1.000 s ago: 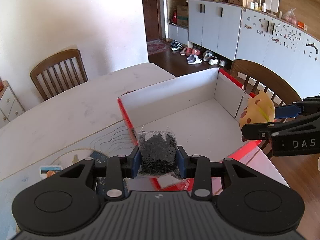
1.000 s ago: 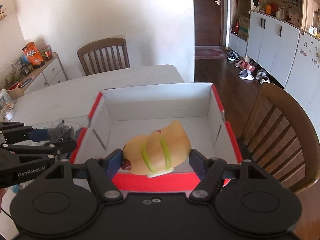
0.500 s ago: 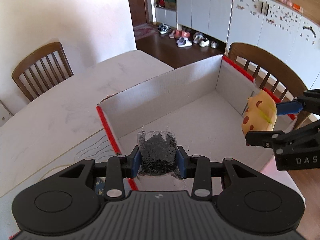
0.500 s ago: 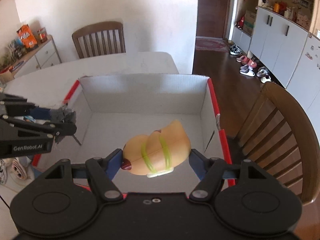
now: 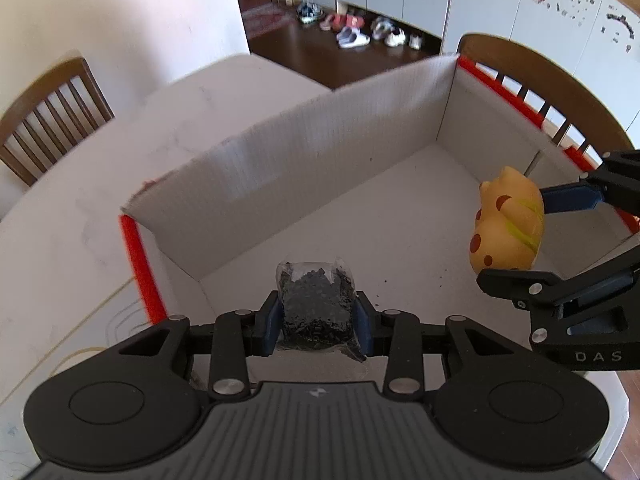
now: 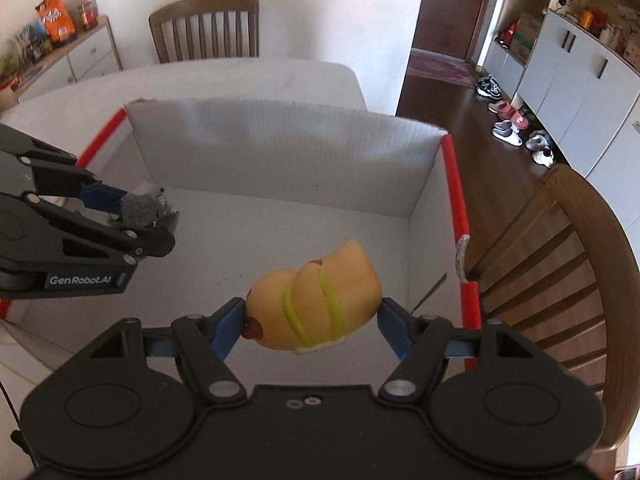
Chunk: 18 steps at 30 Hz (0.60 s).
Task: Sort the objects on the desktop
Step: 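Lower both tools into the box and open them to release the bag and toy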
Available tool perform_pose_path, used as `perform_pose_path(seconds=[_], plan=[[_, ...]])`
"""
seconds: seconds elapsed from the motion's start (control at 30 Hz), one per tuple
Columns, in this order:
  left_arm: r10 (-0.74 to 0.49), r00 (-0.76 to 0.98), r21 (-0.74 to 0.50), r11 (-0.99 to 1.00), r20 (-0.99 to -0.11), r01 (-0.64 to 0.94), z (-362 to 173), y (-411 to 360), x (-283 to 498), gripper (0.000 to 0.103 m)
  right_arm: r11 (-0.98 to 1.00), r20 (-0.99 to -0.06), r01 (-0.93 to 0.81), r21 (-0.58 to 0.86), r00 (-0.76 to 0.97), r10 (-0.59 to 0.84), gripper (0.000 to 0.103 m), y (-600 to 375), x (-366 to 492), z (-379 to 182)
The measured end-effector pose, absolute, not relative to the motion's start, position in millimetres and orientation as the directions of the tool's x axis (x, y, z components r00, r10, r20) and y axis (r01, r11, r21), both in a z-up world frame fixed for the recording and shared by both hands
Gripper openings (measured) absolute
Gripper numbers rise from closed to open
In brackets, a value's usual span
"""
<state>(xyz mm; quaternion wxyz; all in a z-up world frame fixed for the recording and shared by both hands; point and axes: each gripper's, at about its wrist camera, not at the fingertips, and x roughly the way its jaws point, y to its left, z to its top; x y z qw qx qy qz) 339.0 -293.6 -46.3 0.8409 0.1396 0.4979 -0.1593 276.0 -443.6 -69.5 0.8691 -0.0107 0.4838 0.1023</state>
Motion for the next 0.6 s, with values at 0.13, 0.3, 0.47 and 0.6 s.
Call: perform_pose_path(seconds=[0.13,0.3,0.47,0.6], plan=[[-0.129,0.423,0.067,0.906,-0.897,0.418,-55,-296,347,0.036,0.971,-0.856,-0.233,0.048,0.492,0.16,0.071,-437,284,-76],[-0.125,0.389,0.062,0.898,-0.913,0.435,-65,-298,352,0.036,0.96,-0.882,-0.274,0.052,0.439,0.173,0.071,-429,294,-85],[-0.126,0.358,0.051,0.894,-0.925,0.445,-69,-298,356,0.036,0.957,-0.902,-0.284,0.059,0.395,0.173,0.071,-426,303,-94],[-0.108,0.329,0.054,0.893,-0.938,0.446,-72,-298,360,0.036,0.958,-0.909,-0.28,0.059,0.381,0.167,0.071,-425,307,-98]])
